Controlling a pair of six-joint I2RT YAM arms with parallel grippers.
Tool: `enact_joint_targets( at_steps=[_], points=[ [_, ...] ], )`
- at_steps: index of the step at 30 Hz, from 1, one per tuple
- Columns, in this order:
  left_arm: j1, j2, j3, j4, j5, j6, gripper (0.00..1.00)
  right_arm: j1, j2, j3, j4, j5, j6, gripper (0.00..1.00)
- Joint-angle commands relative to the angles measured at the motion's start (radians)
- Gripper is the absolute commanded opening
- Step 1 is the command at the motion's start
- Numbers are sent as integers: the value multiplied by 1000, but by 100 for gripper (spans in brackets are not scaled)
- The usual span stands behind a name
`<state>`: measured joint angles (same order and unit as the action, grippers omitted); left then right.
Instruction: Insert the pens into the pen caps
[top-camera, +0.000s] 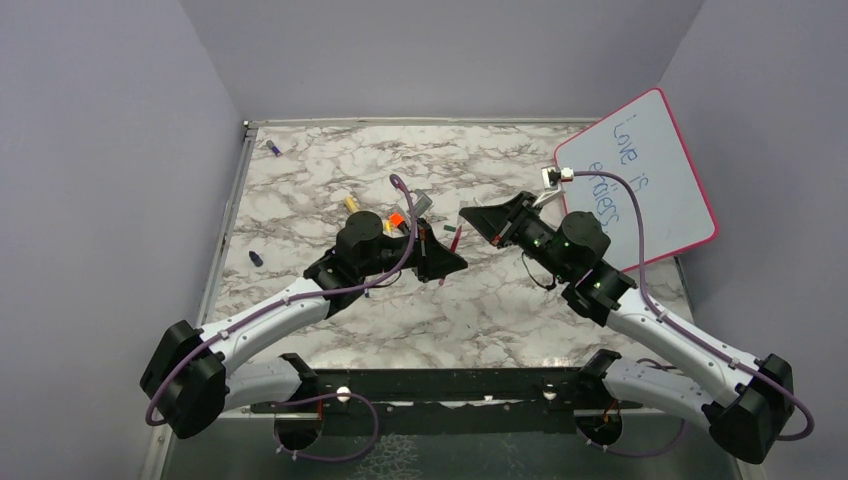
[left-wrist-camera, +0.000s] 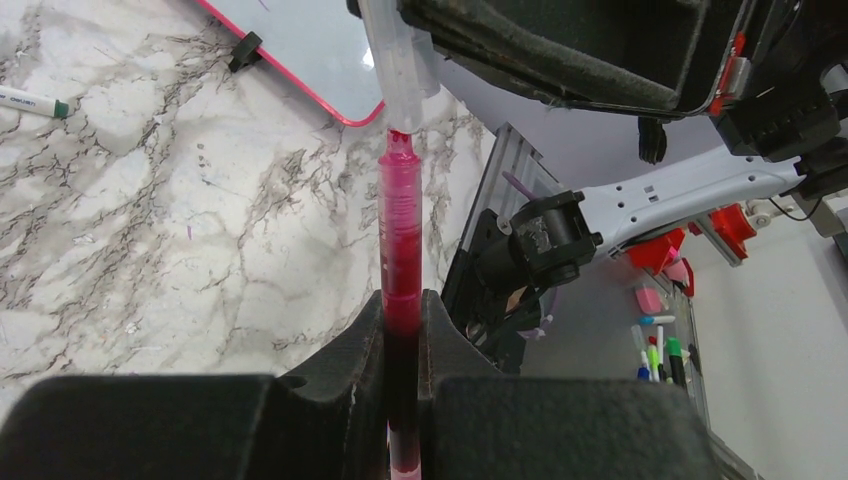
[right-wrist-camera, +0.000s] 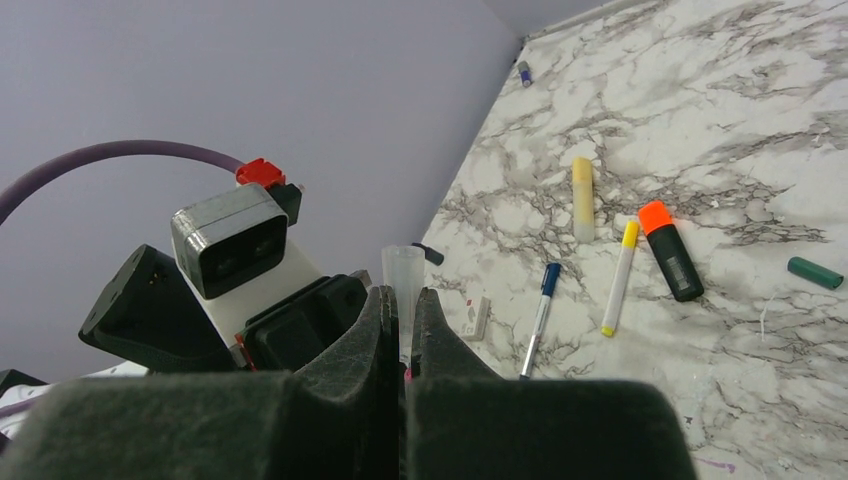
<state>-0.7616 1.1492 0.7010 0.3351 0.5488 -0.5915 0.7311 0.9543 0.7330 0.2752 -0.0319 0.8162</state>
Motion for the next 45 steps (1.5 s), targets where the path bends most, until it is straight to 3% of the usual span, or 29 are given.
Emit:
enact_joint_targets(
  at_steps=[1, 19, 35, 42, 45],
  points=[
    [-4, -35, 13, 35, 1, -5, 0, -4, -19, -10, 10, -7, 8, 3],
    [-4, -37, 39, 36, -54, -18, 0, -4, 2, -7, 24, -77, 6, 3],
    [-4, -114, 25, 59, -173, -48, 0, -4, 10, -56, 50, -222, -16, 3],
    [-4, -120, 26, 62, -176, -46, 0, -4, 34, -34, 64, -363, -72, 3],
    [-4, -120, 31, 63, -175, -41, 0, -4, 17, -46, 66, -349, -93, 6]
  ],
)
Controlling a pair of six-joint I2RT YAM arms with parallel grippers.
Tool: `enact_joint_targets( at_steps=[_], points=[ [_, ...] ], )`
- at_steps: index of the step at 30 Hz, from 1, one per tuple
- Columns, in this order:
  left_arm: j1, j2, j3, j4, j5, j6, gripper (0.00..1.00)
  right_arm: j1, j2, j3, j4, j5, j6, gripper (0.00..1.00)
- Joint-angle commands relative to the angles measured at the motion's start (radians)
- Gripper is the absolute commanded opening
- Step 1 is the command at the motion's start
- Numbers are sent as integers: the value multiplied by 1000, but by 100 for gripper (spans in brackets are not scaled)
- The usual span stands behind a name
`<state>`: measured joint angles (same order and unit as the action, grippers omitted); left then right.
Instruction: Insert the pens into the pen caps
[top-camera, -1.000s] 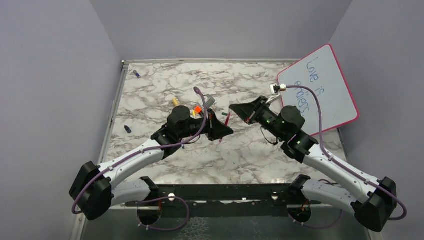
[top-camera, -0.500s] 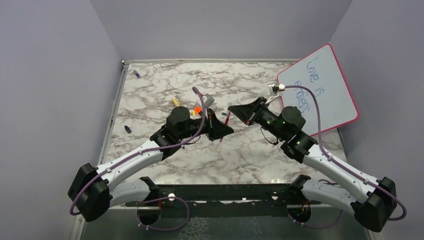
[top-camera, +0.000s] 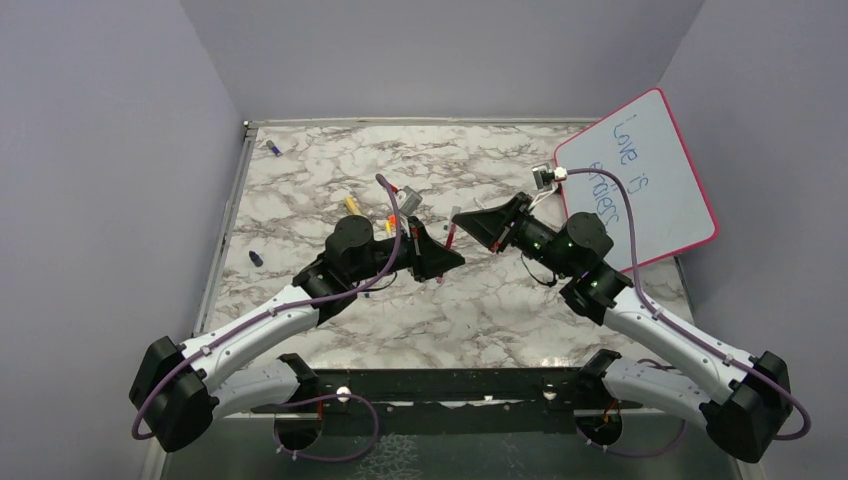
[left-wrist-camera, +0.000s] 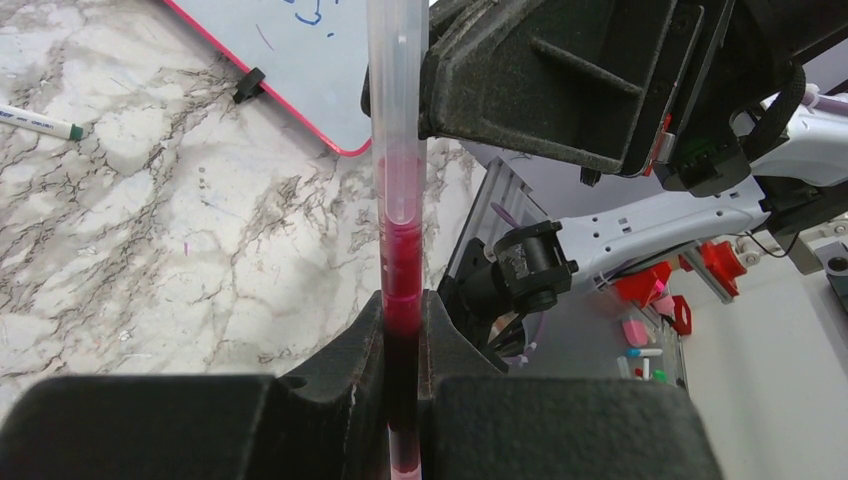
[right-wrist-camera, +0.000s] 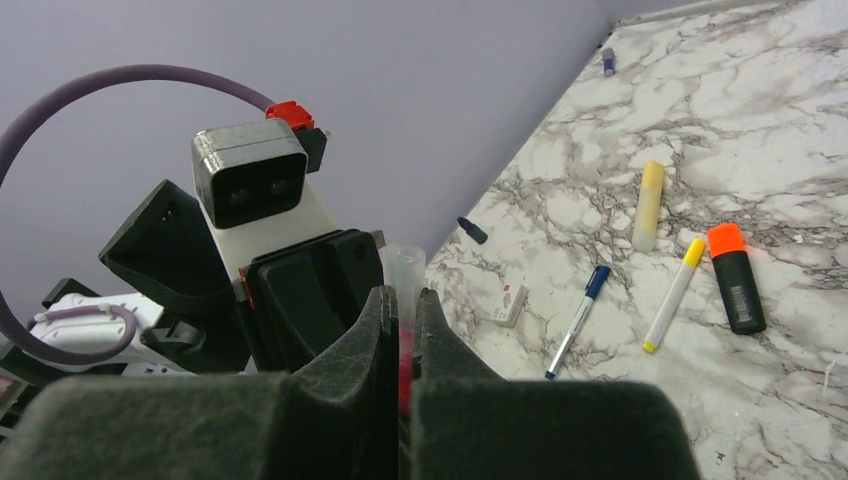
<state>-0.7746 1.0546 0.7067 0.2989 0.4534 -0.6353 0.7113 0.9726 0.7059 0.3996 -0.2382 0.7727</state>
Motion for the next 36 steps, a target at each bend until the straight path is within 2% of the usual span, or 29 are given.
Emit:
enact_joint_targets(
  at_steps=[1, 5, 13, 18, 27, 36],
  points=[
    [9, -26, 26, 98, -78, 4, 0, 16, -7, -22, -60, -133, -57, 6],
    [9, -20, 26, 98, -59, 23, 0, 16, -10, -10, -78, -118, -73, 11],
    [8, -31, -17, 93, 56, 102, 0, 16, -33, 41, -127, -3, -67, 54],
    [8, -43, -47, 78, 100, 119, 0, 16, -63, 55, -95, 16, -80, 67],
    [8, -69, -37, 29, 147, 168, 0, 16, -17, 130, -105, 36, -76, 67],
    [9, -81, -22, 12, 138, 174, 0, 16, 26, 130, -87, -60, -63, 41]
  ],
)
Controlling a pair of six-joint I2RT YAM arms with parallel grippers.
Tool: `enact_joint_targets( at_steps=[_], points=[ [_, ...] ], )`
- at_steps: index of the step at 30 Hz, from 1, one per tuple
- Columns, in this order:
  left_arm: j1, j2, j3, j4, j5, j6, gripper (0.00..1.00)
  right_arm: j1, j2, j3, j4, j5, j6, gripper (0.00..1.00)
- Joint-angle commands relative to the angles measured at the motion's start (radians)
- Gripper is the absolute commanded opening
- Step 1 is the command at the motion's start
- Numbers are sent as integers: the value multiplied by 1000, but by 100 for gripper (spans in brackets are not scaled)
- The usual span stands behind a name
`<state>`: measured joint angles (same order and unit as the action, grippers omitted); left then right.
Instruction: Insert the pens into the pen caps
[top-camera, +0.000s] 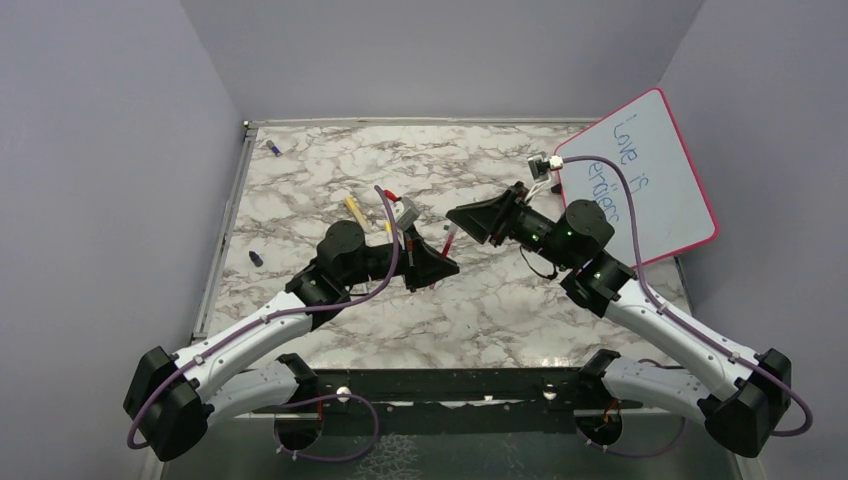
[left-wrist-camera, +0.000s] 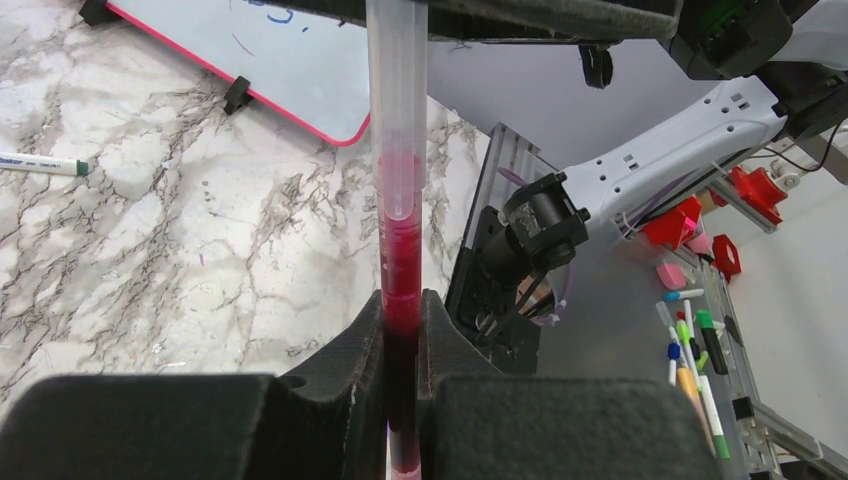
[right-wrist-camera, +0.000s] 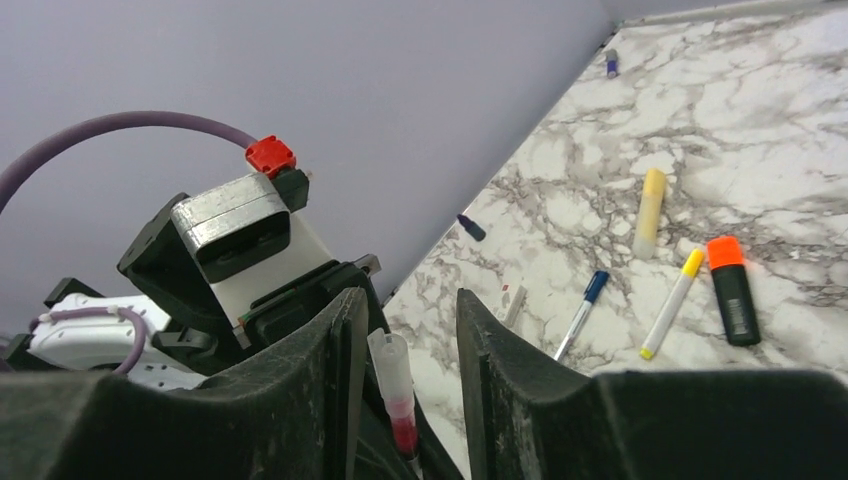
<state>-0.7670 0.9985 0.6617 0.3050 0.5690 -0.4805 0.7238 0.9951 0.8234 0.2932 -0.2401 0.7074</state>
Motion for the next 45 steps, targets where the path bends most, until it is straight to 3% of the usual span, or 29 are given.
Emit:
enact_joint_targets(
  at_steps=[1, 15, 20, 40, 45],
  points=[
    [2, -27, 27, 4, 18, 19, 0, 3, 3, 9, 19, -66, 3, 39],
    [1, -36, 112, -64, -73, 41, 0, 3, 38, -20, -8, -212, 24, 2],
    [11, -3, 182, -148, -206, 75, 0, 3, 69, -57, -41, -248, 46, 1],
    [93, 115, 502, -201, -150, 153, 0, 5, 165, -205, 125, -457, 158, 1],
    [109, 162, 549, -179, -185, 148, 0, 10, 211, -195, 73, -452, 126, 1]
  ],
)
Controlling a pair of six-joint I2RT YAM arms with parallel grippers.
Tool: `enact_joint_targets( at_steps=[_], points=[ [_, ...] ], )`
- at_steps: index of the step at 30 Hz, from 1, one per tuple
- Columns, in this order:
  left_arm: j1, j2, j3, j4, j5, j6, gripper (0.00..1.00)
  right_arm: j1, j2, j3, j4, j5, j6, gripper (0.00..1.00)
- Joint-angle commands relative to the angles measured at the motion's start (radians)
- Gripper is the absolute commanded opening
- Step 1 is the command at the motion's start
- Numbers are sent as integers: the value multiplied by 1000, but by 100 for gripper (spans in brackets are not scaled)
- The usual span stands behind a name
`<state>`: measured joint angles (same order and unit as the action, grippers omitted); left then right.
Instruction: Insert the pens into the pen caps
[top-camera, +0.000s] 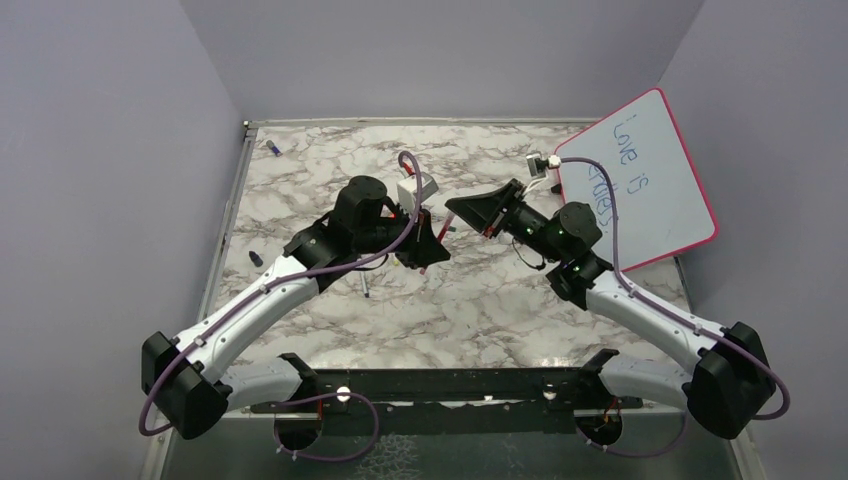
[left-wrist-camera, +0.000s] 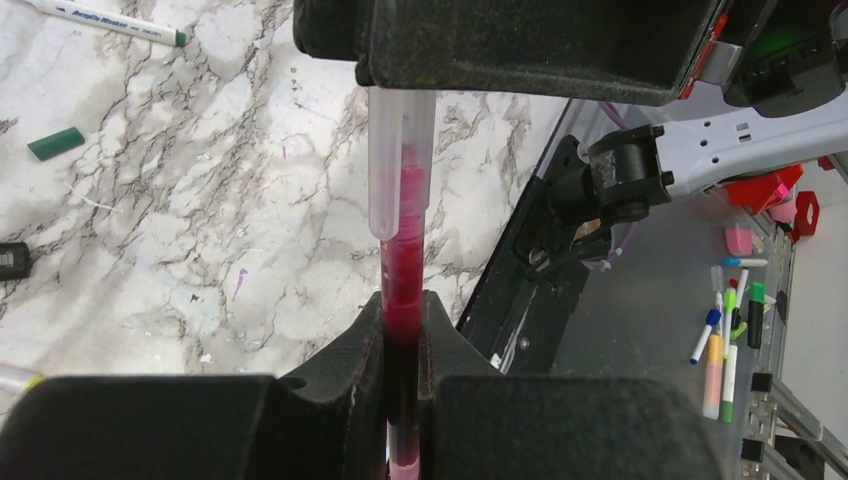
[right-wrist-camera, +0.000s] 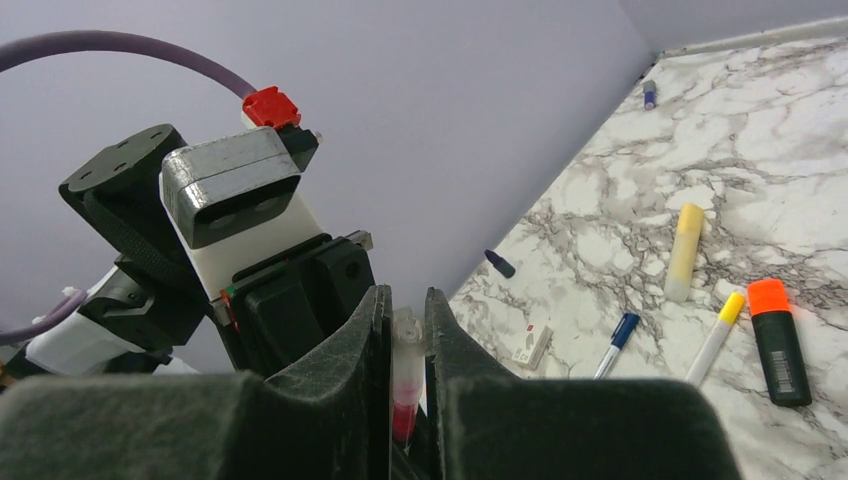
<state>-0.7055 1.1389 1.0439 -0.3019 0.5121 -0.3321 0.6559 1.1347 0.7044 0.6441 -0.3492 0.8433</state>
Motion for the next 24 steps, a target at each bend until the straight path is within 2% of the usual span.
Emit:
enact_joint_targets(
  at_steps=[1, 9, 13, 19, 24],
  points=[
    [52, 32, 169, 442, -128, -11, 0, 79, 77, -75, -285, -339, -16, 1],
    [101, 77, 187, 524, -103, -56, 0, 82, 99, -115, -213, -352, 58, 1],
    [114, 97, 180, 536, -70, -65, 0, 80, 88, -113, -251, -324, 56, 1],
    [115, 55, 31, 586, 48, -94, 0, 79, 34, -37, -385, -162, 14, 1],
    [102, -7, -145, 590, 195, -92, 0, 79, 30, 58, -485, -27, -9, 16]
  ],
)
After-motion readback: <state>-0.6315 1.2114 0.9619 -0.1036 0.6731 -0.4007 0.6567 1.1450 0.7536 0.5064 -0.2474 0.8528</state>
